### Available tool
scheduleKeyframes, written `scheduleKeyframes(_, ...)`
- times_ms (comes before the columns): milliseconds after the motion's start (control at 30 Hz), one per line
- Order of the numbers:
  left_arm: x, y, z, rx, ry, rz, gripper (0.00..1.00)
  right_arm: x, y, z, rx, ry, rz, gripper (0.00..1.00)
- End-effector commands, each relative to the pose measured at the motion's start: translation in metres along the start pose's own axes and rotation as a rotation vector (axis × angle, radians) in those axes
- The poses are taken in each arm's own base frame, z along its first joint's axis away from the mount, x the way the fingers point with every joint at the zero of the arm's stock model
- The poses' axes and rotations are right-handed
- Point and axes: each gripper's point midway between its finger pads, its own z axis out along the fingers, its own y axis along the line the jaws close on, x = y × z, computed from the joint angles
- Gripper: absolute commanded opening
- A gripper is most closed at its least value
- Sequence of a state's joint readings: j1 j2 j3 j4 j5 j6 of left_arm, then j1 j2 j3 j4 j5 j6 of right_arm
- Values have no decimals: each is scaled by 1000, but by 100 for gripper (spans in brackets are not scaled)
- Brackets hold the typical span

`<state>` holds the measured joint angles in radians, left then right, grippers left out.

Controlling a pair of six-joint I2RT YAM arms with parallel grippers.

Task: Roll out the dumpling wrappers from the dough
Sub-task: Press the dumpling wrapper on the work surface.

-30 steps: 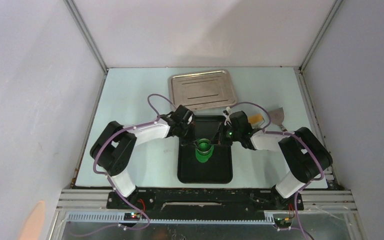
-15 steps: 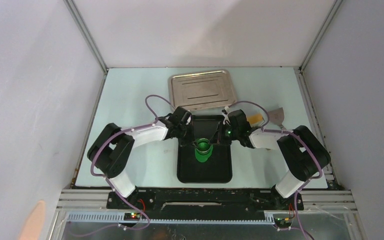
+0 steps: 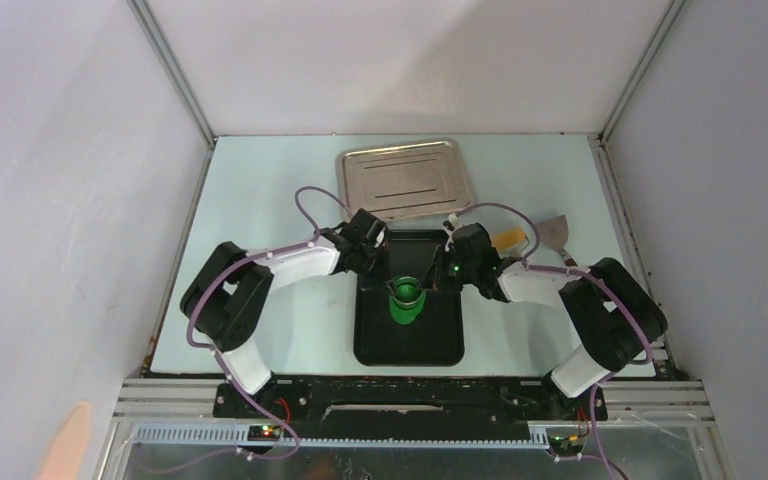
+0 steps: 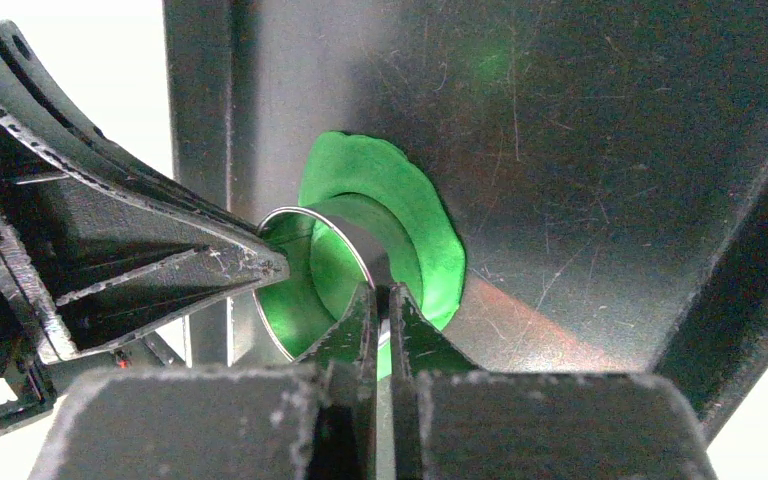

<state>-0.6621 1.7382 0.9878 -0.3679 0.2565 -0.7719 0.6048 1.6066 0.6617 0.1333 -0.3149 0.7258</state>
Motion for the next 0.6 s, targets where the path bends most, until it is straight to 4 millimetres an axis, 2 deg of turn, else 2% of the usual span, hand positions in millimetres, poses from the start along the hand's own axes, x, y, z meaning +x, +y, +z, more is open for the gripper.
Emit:
scheduleKeyframes(0,39,80,33,-279,106,-5,0,96,-99,-23,387,287,63,0)
scheduleKeyframes(300,42,77,7,-275,66,8,0,98,-117,-5,408,310,104,0)
scheduleKeyframes(567,41,76,11,-278,67,12,0,101,-111,-18,418,317,70,0)
